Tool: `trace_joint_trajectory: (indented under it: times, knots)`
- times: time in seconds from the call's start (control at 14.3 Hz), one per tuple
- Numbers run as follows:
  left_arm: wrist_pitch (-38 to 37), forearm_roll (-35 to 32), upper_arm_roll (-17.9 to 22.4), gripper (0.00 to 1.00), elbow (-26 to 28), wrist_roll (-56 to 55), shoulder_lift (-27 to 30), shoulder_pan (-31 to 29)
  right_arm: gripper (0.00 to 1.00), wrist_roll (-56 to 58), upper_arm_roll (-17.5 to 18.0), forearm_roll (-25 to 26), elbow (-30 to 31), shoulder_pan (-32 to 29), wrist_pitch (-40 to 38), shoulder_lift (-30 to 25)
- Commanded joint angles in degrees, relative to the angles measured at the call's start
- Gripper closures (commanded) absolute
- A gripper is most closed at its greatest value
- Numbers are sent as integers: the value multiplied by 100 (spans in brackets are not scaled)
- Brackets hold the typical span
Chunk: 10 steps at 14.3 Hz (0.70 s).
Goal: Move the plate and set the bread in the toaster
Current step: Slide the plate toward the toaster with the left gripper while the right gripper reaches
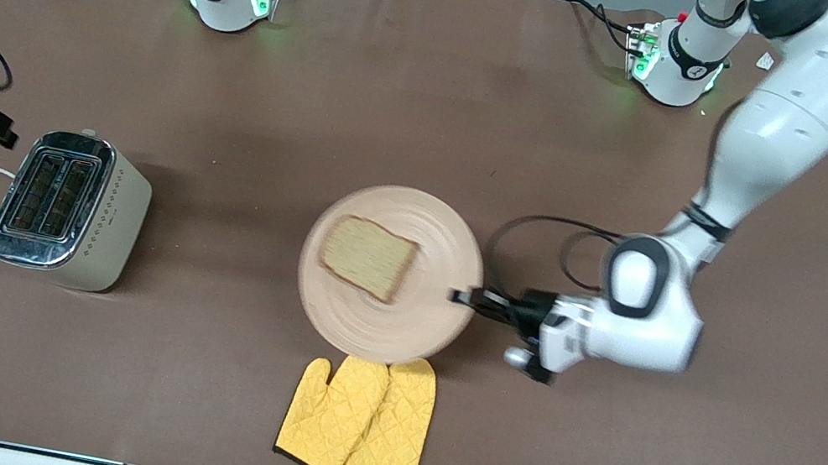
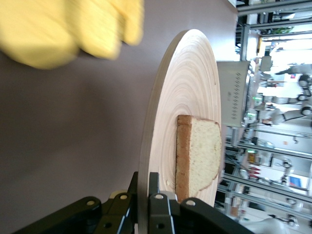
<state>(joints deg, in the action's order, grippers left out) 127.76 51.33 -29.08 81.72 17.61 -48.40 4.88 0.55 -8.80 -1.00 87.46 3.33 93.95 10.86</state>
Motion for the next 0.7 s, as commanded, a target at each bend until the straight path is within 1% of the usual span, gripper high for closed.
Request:
trace_joint_trajectory:
  times: [0.0, 0.14, 0.21, 0.35, 0.49, 0.56, 0.63]
  knots:
    - [554, 596, 16, 100, -296, 58, -449, 800, 0, -107, 36, -32, 78, 228, 140, 353]
    - [1186, 711, 16, 100, -489, 224, -888, 1389, 0, -763, 36, -24, 217, 483, 228, 583]
    - [1416, 738, 16, 100, -612, 338, -1117, 1575, 0, -1202, 36, -23, 488, 649, 437, 601]
    - [1628, 738, 16, 100, -806, 523, -1451, 1761, 0, -2081, 36, -32, 1156, 879, 1034, 592]
    - [1655, 738, 25, 100, -833, 629, -1523, 1805, 0, -2559, 54, -67, 1972, 1150, 1850, 523]
    - [1655, 738, 25, 99, -816, 629, -1523, 1797, 0, -2743, 54, -163, 2438, 1291, 2324, 461]
    - [1655, 738, 33, 92, -815, 612, -1514, 1788, 0, -2954, 54, -321, 3008, 1406, 2886, 269]
